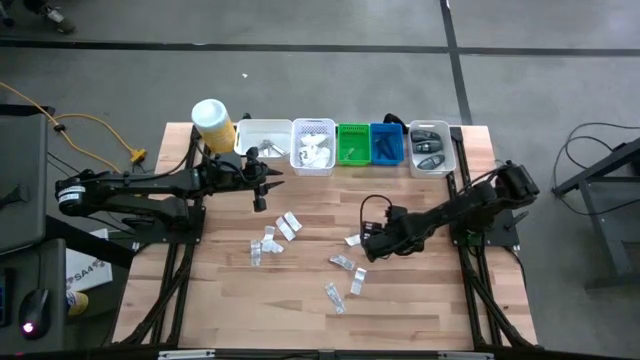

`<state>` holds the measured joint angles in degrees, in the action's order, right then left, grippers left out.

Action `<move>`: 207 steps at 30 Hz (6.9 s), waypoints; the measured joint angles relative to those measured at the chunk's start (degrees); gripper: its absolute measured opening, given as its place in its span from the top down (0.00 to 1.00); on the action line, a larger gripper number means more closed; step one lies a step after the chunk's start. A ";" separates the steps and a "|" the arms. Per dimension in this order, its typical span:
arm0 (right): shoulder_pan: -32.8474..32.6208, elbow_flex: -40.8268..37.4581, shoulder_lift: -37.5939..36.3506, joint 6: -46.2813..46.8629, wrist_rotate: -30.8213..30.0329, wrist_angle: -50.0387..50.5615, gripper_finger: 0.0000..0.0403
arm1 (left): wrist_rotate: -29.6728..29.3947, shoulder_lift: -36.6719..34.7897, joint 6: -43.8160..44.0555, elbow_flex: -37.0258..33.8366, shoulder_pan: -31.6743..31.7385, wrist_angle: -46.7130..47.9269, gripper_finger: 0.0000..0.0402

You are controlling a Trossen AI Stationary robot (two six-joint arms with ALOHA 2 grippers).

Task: Pick & Place Travel size toiletries
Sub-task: Put the white bandage into the green bin

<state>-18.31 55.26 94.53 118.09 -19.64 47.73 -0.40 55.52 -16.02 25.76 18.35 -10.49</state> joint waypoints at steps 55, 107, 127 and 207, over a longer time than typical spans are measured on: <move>-3.03 -0.08 9.91 9.20 -5.79 -4.14 0.82 | 0.00 -0.01 -0.01 0.00 0.02 0.14 0.73; 39.20 -0.06 -3.88 -85.11 -24.33 -40.54 0.99 | -0.15 0.05 -0.16 -0.02 0.01 0.21 0.73; 44.31 -0.06 3.05 -86.19 -10.35 -45.84 0.79 | -0.17 0.07 -0.16 -0.02 0.02 0.50 0.73; 5.56 0.16 9.32 -17.77 7.97 -15.42 0.83 | 0.20 0.07 -0.05 -0.02 0.00 4.14 0.73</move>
<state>-12.75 55.42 103.85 100.31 -11.66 32.31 -0.21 55.59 -16.08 25.74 18.35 -6.35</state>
